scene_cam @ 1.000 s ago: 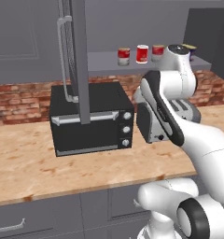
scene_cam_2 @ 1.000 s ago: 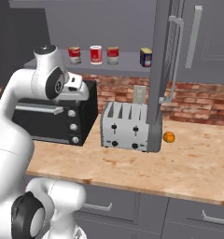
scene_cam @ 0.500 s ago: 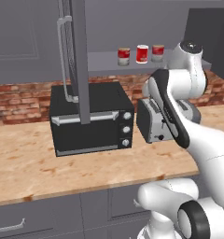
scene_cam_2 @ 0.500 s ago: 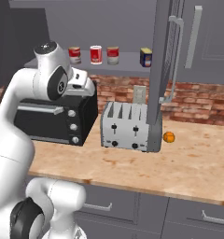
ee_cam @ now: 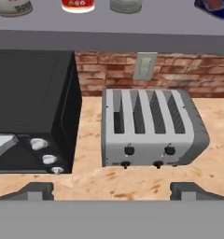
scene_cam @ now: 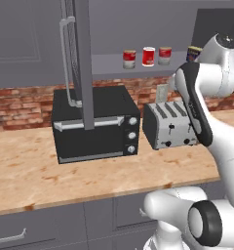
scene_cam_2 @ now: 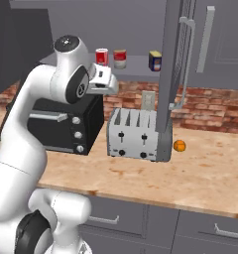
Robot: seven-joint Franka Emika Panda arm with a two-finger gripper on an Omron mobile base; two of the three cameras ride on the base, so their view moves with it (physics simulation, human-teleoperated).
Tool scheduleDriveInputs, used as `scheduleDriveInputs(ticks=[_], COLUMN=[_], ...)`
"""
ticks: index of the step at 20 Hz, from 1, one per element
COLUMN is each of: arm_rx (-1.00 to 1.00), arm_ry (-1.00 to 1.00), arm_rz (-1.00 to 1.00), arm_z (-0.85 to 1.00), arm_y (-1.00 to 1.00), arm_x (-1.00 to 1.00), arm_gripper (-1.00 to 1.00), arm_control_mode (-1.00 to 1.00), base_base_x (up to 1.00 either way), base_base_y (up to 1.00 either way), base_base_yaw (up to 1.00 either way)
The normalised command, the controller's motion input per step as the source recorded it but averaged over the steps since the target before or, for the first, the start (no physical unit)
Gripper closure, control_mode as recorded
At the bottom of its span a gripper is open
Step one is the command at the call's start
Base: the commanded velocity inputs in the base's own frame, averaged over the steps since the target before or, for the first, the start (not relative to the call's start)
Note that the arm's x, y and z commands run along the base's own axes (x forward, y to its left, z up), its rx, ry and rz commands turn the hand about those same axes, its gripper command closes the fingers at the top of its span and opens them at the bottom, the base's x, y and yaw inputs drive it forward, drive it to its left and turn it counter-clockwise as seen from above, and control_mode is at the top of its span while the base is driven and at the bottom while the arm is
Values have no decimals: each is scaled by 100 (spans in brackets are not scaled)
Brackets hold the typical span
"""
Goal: Stack two cans on top of the other two cans in the cabinet.
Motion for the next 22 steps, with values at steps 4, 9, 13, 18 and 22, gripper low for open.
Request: scheduleDriveInputs(ticks=[4, 9, 13, 18, 22], arm_rx=[0, 0, 0, 0, 4], arm_ry=[-9, -19, -10, -3, -4], arm_rz=[0, 0, 0, 0, 0], arm_z=[9, 0, 12, 22, 14], arm_y=[-67, -33, -17, -28, -22], arm_x=[0, 0, 3, 0, 15], arm_gripper=[-100, -100, -100, -100, -100], arm_control_mode=[-100, -100, -100, -100, -100], base_base_x=[0, 0, 0, 0, 0], base_base_y=[0, 0, 0, 0, 0], base_base_yaw=[0, 0, 0, 0, 0])
